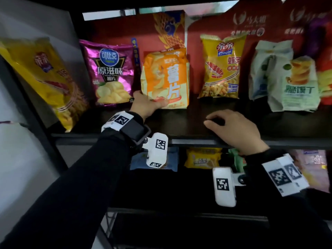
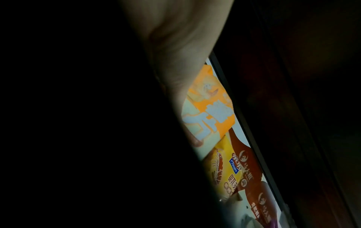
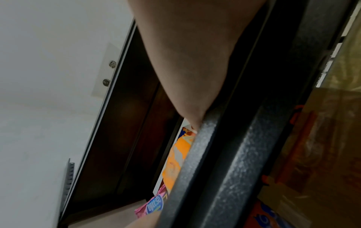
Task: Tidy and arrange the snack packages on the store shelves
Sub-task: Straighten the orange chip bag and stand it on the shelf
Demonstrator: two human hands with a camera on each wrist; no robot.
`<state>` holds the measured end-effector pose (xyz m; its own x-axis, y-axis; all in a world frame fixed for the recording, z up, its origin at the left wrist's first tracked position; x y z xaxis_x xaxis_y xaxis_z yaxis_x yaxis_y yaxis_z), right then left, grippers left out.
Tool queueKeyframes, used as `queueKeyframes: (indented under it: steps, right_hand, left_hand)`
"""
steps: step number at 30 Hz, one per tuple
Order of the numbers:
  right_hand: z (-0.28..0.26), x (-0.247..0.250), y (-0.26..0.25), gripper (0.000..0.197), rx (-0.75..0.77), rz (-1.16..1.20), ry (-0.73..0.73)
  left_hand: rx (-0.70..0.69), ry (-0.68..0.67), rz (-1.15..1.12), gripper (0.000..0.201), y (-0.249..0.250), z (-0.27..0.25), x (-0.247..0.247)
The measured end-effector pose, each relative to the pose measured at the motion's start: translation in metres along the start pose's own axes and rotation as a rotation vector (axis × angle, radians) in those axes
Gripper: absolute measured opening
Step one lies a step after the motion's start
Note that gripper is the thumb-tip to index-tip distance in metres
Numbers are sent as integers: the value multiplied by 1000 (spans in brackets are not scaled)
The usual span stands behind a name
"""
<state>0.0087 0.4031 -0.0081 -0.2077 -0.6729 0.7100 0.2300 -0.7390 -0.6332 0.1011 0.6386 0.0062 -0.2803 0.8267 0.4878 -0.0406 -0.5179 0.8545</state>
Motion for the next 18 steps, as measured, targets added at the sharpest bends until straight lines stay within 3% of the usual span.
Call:
queueKeyframes:
  steps: [3, 6, 10, 12, 13, 15, 16, 18]
  right_hand:
    - [1, 2, 2, 20, -13, 58, -4]
    - [4, 3, 3, 29, -59, 158, 45]
    - [9, 3, 1, 38, -129, 346, 87]
    - [15, 4, -1, 30, -152, 494, 89]
    - [18, 6, -4, 22, -155, 523, 62]
    - [28, 9, -15, 49, -151, 515, -50]
    - [35, 9, -22, 53, -151, 552, -112]
    - [45, 5, -41, 36, -147, 661, -221]
  left_hand:
    - [-50, -69, 58, 64, -2, 1, -2]
    - [-98, -85, 33, 39, -1, 0, -4]
    - [-135, -142, -56, 49, 4, -2, -6]
    - [-163, -151, -43, 46, 5, -3, -8]
    - [-168, -146, -39, 45, 5, -3, -8]
    - [-176, -150, -22, 45, 6, -5, -8]
    - [-181, -159, -8, 45, 6, -6, -8]
    - [-200, -177, -1, 44, 6, -7, -7]
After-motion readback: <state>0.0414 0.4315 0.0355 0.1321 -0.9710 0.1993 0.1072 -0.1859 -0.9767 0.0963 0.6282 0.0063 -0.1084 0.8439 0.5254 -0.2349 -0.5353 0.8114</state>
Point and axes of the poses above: each hand's wrist, its own z-axis towards the middle knuckle, its own x-axis out of the back of the hand, y = z × x, the point moved 1 cm from there along z, towards the middle knuckle, and after that the axes turned 14 degrees about z, right-handed, at the moved point
